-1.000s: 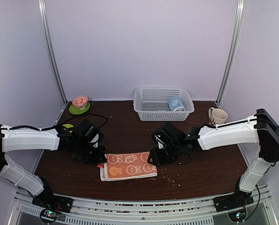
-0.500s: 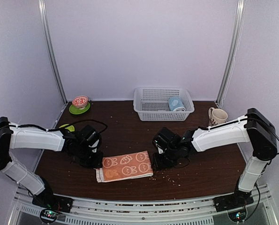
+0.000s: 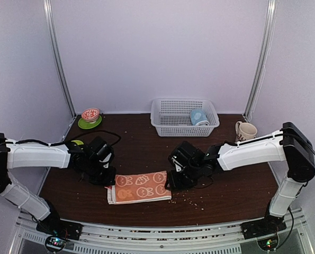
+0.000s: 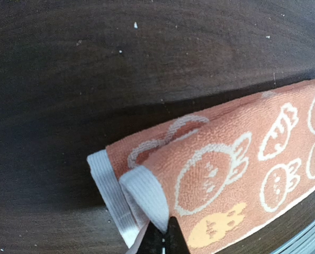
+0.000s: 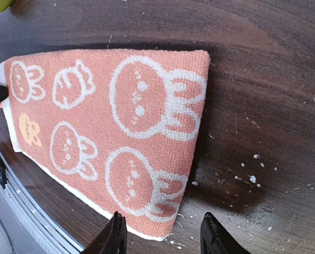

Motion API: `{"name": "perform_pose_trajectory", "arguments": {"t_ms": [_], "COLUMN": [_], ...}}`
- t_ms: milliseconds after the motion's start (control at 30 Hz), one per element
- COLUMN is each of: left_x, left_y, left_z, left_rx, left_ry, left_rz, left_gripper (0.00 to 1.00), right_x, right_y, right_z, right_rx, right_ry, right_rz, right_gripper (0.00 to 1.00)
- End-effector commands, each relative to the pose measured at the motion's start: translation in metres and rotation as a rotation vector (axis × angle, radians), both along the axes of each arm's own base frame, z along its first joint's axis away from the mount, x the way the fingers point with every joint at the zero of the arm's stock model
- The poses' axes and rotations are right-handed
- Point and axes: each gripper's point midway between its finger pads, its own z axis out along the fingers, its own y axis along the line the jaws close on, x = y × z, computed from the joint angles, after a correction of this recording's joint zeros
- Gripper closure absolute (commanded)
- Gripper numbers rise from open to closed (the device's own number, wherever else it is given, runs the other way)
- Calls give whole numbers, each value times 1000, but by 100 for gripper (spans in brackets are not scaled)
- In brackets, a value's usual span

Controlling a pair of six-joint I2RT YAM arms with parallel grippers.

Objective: Roll the towels
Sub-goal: Move the towel to the center of the board.

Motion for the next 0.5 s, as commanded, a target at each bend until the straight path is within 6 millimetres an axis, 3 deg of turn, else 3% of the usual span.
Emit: {"name": "perform_pose_trajectory", "arguments": {"t_ms": [0,233,300,433,467], "left_x": [7,7,7,8,9], "left_y": [2,9,11,16,17], "left_z": [14,13,11,4,2], "left_rx": [10,50,65,104,116], "left_ry": [-40,-44,-44,-42,-44], "left_rz": [-10,-18,-20,-25,-25], "left_gripper": [100,100,100,100,100], "right_x": [-1,-2,0,5,8], "right_y": [11,21,20,8,3], "right_z": [-8,-23,-26,-29,-28], "right_rx": [17,39,18,-50,-67], "right_ry": [46,101,100,66,53], "right_rz": [-15,-31,-37,-55,-62], "right_gripper": [52,57,67,98,100]}}
